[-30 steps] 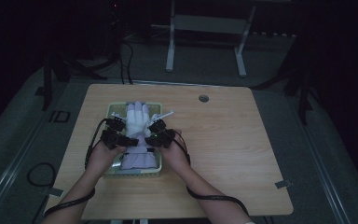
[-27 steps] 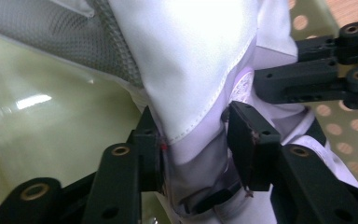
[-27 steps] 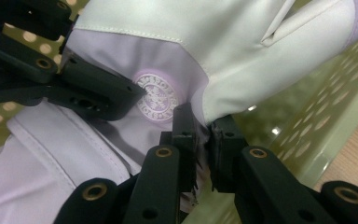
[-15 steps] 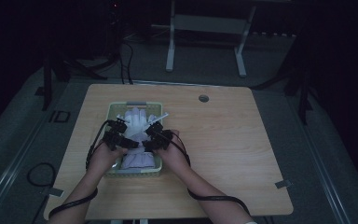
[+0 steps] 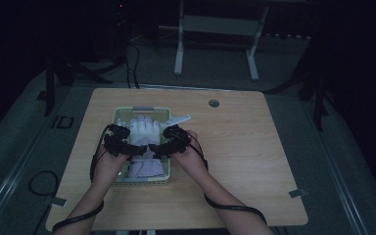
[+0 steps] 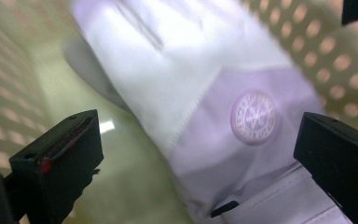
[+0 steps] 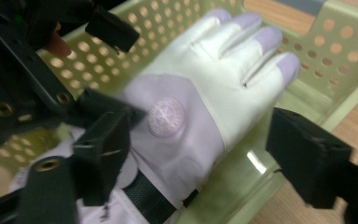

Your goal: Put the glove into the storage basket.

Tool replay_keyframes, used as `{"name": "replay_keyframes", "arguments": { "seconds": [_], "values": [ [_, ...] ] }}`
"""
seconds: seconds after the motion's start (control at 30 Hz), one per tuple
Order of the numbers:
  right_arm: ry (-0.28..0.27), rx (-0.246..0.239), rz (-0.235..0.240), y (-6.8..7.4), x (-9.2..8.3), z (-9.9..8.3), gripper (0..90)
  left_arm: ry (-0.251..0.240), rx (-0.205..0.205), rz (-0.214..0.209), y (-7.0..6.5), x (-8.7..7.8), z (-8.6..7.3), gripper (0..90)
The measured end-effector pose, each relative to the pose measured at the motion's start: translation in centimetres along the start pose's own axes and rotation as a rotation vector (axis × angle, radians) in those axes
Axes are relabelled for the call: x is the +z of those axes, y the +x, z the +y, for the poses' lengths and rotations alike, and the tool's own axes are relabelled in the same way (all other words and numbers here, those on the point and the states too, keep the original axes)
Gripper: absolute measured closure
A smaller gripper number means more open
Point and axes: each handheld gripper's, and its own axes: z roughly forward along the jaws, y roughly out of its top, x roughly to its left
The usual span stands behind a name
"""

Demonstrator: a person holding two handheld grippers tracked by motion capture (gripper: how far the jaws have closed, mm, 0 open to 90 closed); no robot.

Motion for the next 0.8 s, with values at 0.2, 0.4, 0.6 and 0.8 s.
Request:
{"name": "replay_keyframes", "arguments": {
  "seconds": [0.2, 0.4, 0.6, 0.8],
  "values": [
    [-0.044, -0.003, 0.038, -1.0, -1.3, -0.6, 17.1, -0.112, 0.006, -0.043, -0.9, -2.2, -0.2, 1.5],
    [-0.047, -0.004, 0.048, -1.9, -2.3, -1.2, 15.6, -0.116, 0.037, -0.072, -2.5, -2.3, -0.4, 1.5],
    [-0.053, -0.003, 0.045, -2.8, -3.3, -1.9, 15.0, -0.118, 0.043, -0.111, -3.7, -2.1, -0.5, 1.5],
    [-0.066, 0.001, 0.024, -4.0, -4.8, -2.9, 14.7, -0.146, 0.080, -0.135, -6.2, -1.9, -0.3, 1.5]
  ]
}}
